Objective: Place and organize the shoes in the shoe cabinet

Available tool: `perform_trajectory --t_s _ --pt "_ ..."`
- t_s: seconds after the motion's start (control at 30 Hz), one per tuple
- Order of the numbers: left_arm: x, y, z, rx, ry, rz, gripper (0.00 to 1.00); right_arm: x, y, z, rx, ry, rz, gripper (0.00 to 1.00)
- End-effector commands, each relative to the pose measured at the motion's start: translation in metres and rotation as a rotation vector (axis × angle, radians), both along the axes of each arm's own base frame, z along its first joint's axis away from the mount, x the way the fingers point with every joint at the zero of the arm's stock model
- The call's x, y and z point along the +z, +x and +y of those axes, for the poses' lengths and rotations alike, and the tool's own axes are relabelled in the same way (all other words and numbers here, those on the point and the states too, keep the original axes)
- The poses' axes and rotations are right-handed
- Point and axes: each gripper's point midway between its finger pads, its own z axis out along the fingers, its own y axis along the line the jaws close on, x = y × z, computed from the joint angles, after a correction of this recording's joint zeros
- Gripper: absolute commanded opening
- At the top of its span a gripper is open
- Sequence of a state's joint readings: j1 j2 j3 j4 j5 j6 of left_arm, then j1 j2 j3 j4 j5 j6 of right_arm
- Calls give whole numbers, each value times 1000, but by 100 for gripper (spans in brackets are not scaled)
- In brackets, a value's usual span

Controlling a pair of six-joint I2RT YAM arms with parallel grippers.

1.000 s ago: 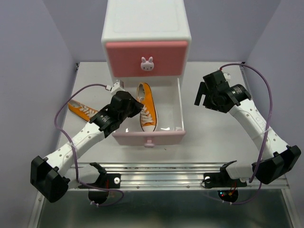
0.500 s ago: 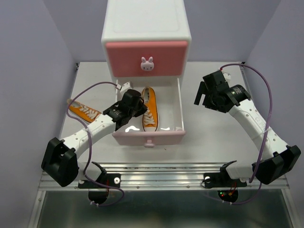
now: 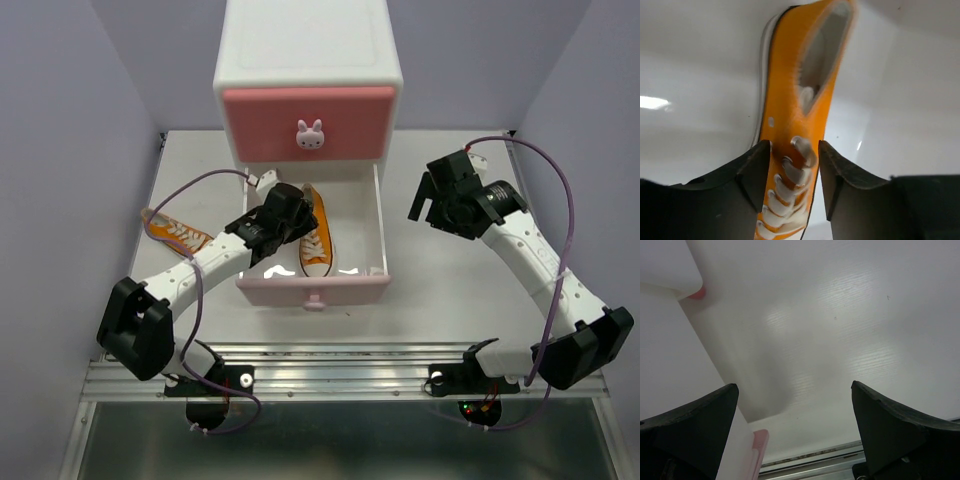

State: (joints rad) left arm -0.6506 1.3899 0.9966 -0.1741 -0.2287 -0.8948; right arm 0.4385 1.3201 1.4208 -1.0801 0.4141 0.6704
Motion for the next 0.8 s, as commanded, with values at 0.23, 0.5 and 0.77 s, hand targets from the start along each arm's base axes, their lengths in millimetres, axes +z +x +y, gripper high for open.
perform_trajectory --t_s 0.23,0.5,0.77 --pt "94 26 -14 16 -76 -153 98 34 4 -7 -72 63 -149 100" --pt "170 2 14 -4 -43 -247 99 36 2 -12 -73 45 -176 100" --pt "197 -46 100 210 11 -257 99 34 13 -8 -11 5 -170 100"
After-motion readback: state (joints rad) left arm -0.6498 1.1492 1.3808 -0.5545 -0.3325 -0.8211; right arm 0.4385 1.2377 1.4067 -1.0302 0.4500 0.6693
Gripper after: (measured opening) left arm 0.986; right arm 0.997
